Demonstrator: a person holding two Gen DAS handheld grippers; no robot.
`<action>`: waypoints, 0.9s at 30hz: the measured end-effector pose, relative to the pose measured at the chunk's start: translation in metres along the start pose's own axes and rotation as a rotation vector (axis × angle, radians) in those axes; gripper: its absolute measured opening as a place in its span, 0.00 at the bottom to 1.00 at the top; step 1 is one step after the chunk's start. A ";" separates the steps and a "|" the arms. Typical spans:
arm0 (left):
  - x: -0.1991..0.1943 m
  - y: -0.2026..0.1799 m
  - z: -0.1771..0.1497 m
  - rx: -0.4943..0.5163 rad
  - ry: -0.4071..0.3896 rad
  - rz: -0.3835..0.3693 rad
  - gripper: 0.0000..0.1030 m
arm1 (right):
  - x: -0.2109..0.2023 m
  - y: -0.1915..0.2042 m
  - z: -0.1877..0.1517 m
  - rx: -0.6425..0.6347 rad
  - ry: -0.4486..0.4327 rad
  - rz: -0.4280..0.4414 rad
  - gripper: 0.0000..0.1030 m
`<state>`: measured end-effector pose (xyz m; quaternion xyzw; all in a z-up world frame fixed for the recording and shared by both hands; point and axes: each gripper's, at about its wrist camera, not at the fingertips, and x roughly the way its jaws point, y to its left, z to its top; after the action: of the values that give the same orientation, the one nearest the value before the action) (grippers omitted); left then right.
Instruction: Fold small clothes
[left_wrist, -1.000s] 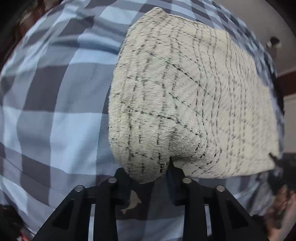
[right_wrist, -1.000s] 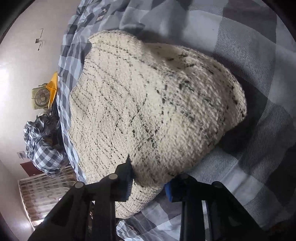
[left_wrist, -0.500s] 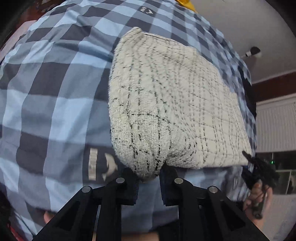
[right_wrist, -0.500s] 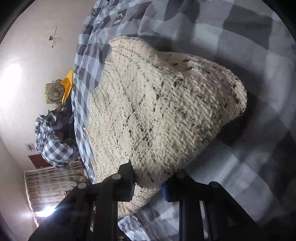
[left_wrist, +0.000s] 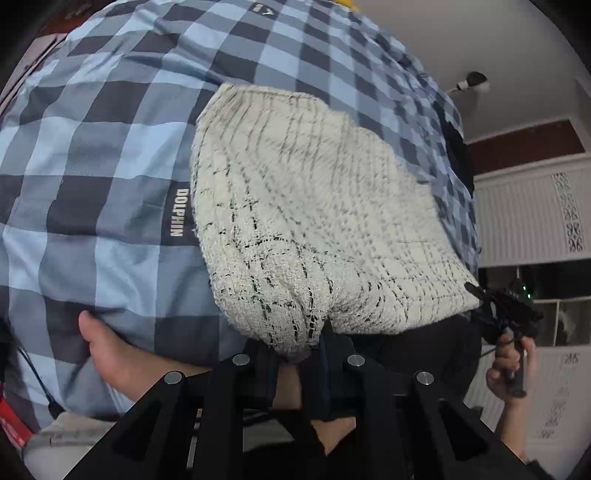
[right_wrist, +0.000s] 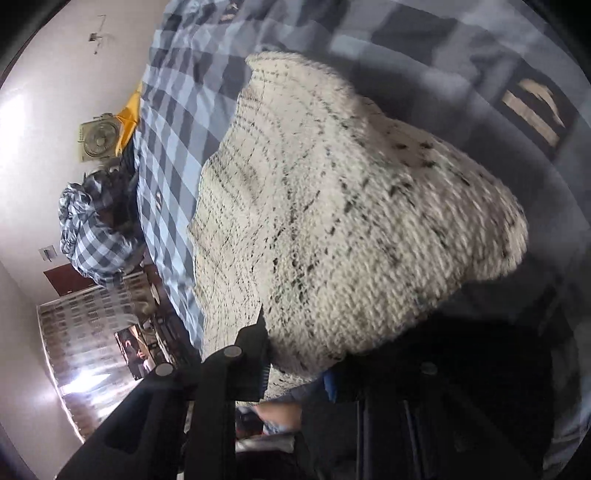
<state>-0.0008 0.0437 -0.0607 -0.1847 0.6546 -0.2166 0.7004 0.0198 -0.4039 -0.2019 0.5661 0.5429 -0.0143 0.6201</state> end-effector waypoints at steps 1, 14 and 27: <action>0.000 -0.001 0.001 -0.004 0.001 0.001 0.15 | 0.000 0.001 0.003 0.023 -0.001 0.002 0.18; 0.023 0.010 0.159 -0.176 -0.122 -0.092 0.16 | 0.040 0.078 0.109 0.086 -0.038 0.131 0.17; 0.127 0.076 0.264 -0.418 -0.111 -0.029 0.17 | 0.175 0.132 0.221 0.112 0.131 -0.002 0.23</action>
<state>0.2732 0.0321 -0.1884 -0.3470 0.6429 -0.0757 0.6786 0.3198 -0.4105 -0.2830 0.5992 0.5811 -0.0081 0.5506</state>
